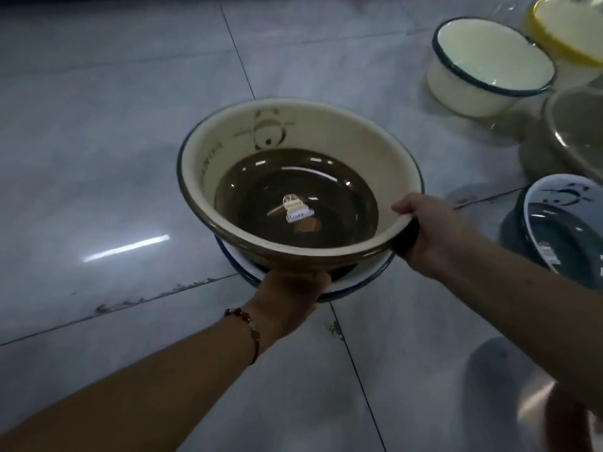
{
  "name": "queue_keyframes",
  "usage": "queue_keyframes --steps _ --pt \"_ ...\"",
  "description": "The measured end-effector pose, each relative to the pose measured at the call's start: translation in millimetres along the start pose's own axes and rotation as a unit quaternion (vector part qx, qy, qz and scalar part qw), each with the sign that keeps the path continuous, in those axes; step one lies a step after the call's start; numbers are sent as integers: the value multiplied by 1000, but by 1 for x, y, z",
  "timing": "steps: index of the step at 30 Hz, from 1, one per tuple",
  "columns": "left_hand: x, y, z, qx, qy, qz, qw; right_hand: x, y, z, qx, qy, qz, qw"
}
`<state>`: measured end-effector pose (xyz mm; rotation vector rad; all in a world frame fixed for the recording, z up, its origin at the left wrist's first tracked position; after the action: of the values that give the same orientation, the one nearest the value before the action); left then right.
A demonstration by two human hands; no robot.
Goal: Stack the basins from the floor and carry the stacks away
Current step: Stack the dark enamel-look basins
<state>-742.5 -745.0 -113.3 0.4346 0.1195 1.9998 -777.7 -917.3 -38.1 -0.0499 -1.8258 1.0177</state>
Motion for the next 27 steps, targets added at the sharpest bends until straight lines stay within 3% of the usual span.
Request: queue_keyframes --steps 4,7,12,14,17,23,27 --pt "27 26 -9 -102 41 30 993 17 0 7 46 17 -17 999" --pt "56 60 -13 -134 -35 19 990 31 1 16 89 33 3 995" --pt "129 79 12 -16 -125 31 992 52 28 19 119 52 -8 992" --pt "163 70 28 -17 -139 47 989 57 41 17 128 54 13 990" --pt "204 41 58 -21 -110 99 989 63 62 21 146 82 29 985" --pt "244 -11 93 102 3 251 963 84 105 58 126 83 -1 989" --pt "227 1 87 118 47 266 956 100 133 102 154 100 -25 983"
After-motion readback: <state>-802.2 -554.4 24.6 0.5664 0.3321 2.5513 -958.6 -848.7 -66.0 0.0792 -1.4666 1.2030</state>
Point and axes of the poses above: each hand's wrist, its own x-axis away from the middle knuckle, its own z-axis out of the back of the hand, y = z × x, the point moved 6 cm from there along -x, towards the middle knuckle, and after that the axes turned 3 degrees about -y, right-handed, at the moved point
